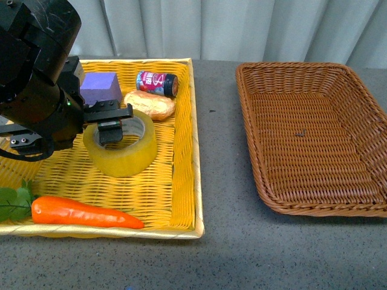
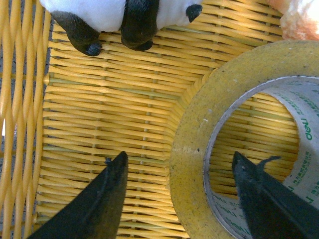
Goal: Move tape to another basket
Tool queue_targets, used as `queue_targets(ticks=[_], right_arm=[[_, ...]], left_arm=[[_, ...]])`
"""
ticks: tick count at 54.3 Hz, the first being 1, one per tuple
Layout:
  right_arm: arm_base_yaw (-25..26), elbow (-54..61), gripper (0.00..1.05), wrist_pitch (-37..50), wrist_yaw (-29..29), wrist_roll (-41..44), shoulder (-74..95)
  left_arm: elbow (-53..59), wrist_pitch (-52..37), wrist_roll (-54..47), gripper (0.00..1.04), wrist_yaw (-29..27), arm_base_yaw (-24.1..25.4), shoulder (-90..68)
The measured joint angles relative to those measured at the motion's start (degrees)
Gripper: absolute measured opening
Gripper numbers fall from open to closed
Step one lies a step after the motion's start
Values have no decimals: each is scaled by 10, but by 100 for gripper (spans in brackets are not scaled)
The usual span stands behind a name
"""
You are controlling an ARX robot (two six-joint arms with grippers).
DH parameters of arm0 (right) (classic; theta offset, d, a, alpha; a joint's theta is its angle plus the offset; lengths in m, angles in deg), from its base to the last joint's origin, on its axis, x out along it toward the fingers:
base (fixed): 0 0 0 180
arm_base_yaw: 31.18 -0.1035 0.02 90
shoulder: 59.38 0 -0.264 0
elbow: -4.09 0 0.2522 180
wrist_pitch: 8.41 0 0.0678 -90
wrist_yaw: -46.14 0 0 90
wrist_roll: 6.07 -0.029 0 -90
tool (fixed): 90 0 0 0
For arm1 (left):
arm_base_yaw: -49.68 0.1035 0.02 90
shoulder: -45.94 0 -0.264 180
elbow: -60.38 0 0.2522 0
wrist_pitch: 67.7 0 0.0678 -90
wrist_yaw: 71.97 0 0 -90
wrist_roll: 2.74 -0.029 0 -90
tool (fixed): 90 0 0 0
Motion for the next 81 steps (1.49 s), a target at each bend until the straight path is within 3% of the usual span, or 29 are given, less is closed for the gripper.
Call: queue_targets(ticks=[10, 14, 30, 51, 71, 81], right_arm=[[0, 0, 96, 0, 0, 0, 0], [0, 0, 96, 0, 0, 0, 0], [0, 0, 96, 0, 0, 0, 0], [0, 0, 96, 0, 0, 0, 0], [0, 0, 96, 0, 0, 0, 0], [0, 0, 96, 0, 0, 0, 0]], left_arm=[[-9, 12, 4, 27, 0, -3, 0], [-12, 16, 4, 17, 1, -5, 0], [-13, 6, -13, 16, 31, -29, 32], [-83, -32, -211, 16, 125, -112, 96], [-182, -29, -389, 16, 182, -208, 45], [-217, -23, -442, 16, 188, -232, 7]])
